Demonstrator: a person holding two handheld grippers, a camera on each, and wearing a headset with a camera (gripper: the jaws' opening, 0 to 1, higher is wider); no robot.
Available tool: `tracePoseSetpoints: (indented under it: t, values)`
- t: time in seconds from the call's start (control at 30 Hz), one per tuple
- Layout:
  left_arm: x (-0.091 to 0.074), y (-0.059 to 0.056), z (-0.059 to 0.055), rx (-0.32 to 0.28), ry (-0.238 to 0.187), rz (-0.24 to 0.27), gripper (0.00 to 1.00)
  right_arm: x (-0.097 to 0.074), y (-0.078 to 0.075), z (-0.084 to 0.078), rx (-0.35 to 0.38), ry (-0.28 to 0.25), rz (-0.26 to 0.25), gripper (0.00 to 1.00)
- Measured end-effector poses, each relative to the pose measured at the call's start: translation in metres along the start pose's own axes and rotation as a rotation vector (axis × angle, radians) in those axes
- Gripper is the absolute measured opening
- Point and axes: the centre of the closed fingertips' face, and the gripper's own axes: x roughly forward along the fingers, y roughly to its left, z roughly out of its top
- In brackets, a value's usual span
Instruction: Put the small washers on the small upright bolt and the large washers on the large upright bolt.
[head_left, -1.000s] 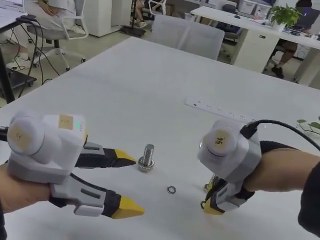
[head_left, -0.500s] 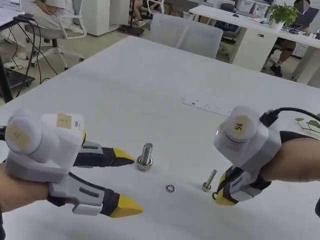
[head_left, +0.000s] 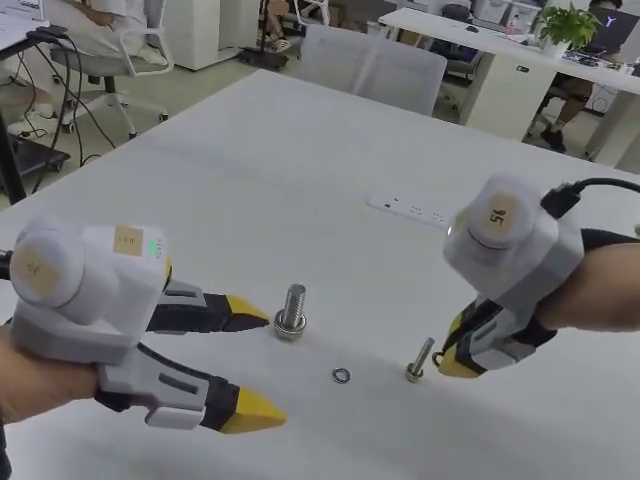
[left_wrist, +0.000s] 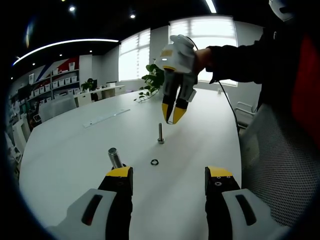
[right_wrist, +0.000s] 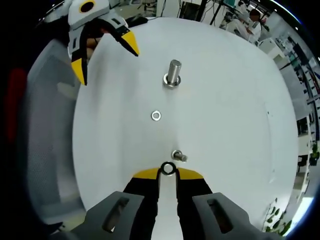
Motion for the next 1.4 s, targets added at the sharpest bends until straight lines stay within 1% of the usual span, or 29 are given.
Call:
tracePoseSetpoints:
  t: [0.2, 0.4, 0.93, 1.4]
  values:
    - [0.001, 0.001, 0.000, -0.003, 0.001, 0.000, 0.57, -0.004, -0.008, 0.006, -0.014, -0.003, -0.020, 0.14]
    - [0.001, 0.002, -0.001, -0.006, 0.004, 0.002, 0.57, -0.003, -0.013, 0.010, -0.024, -0.002, -0.028, 0.14]
    - [0.003, 0.003, -0.003, -0.011, 0.009, 0.000, 0.57, 0.007, -0.018, 0.007, -0.029, 0.010, -0.020, 0.14]
    - [0.002, 0.003, -0.005, -0.014, 0.009, 0.006, 0.57, 0.015, -0.018, 0.005, -0.026, 0.017, -0.003, 0.14]
